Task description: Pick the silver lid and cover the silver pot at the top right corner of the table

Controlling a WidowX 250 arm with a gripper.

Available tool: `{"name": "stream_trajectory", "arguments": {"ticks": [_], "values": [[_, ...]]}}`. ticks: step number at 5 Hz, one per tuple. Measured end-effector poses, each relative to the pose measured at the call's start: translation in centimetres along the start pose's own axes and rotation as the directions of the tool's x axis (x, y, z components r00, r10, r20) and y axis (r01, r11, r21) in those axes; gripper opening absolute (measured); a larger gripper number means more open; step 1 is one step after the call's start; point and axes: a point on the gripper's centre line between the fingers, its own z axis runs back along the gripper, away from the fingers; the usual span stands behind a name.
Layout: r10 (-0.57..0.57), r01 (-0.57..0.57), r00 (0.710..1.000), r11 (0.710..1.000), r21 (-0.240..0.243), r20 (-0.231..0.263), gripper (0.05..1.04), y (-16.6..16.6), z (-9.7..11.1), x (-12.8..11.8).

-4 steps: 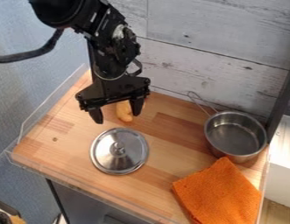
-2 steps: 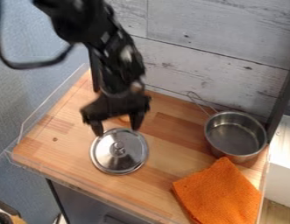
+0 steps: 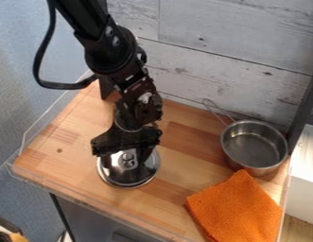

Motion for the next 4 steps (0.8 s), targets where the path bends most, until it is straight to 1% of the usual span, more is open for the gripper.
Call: {"name": "stream_trajectory", "arguments": {"ticks": [1, 2, 3, 4], "values": [[0.012, -0.012, 1.000, 1.000, -0.022, 0.001, 0.999, -0.17, -0.07, 0.14], [0.021, -0.023, 0.999, 0.998, -0.064, -0.031, 0.943, -0.21, -0.35, 0.30], [0.030, -0.038, 0.997, 0.994, -0.103, -0.071, 0.662, 0.06, -0.58, 0.59], [0.036, -0.045, 0.996, 0.992, -0.120, -0.077, 0.384, 0.00, -0.60, 0.73]]}}
